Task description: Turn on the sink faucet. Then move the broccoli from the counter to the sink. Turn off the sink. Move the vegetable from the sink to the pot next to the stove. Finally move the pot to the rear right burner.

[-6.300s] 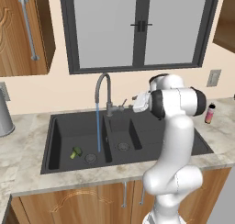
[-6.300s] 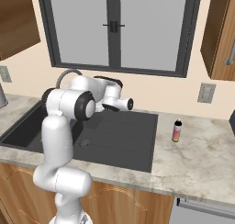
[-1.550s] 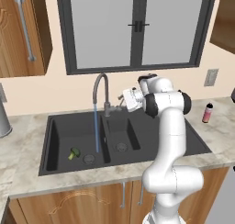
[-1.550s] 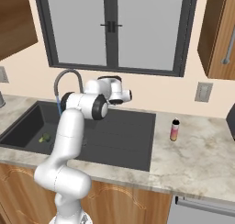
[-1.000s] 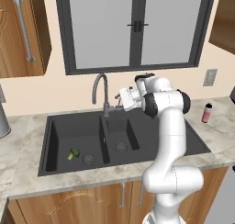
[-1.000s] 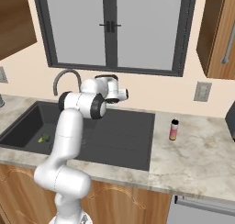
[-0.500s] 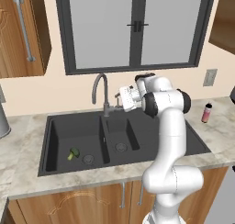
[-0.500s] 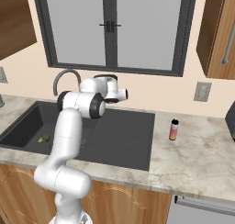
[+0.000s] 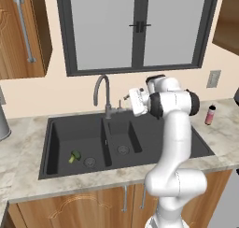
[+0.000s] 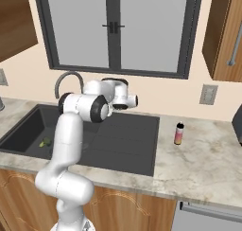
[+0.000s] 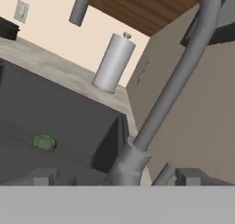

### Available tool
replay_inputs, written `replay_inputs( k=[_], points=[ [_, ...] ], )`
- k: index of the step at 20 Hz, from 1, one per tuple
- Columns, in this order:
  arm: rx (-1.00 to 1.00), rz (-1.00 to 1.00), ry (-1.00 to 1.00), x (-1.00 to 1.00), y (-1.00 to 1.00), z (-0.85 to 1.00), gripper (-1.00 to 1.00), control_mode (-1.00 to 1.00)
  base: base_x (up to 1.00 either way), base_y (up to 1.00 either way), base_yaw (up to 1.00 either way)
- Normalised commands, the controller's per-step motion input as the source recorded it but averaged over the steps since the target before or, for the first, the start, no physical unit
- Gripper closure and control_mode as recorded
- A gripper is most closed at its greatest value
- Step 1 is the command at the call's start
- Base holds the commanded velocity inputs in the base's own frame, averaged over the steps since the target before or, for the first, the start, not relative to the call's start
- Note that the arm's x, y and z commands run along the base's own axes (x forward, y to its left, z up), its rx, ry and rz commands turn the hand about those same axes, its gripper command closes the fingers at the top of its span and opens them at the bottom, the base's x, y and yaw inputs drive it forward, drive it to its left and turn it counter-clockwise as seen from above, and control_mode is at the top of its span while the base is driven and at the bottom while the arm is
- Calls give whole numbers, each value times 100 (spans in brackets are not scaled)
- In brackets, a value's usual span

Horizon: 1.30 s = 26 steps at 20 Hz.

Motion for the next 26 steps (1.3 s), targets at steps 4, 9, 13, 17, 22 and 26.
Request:
replay_inputs(
  k=[4,9,13,17,22,26],
  points=[
    [0,0,-8,-75,0,34,-100,-100,0,0,0],
    [0,0,-4,-86,6,40,-100,-100,0,0,0],
    [0,0,-4,-85,16,47,-100,-100,0,0,0],
    [0,-1,-2,-75,30,59,-100,-100,0,0,0],
    [-2,-1,0,-64,38,61,-100,-100,0,0,0],
    [-7,0,5,-54,40,48,-100,-100,0,0,0]
  ],
)
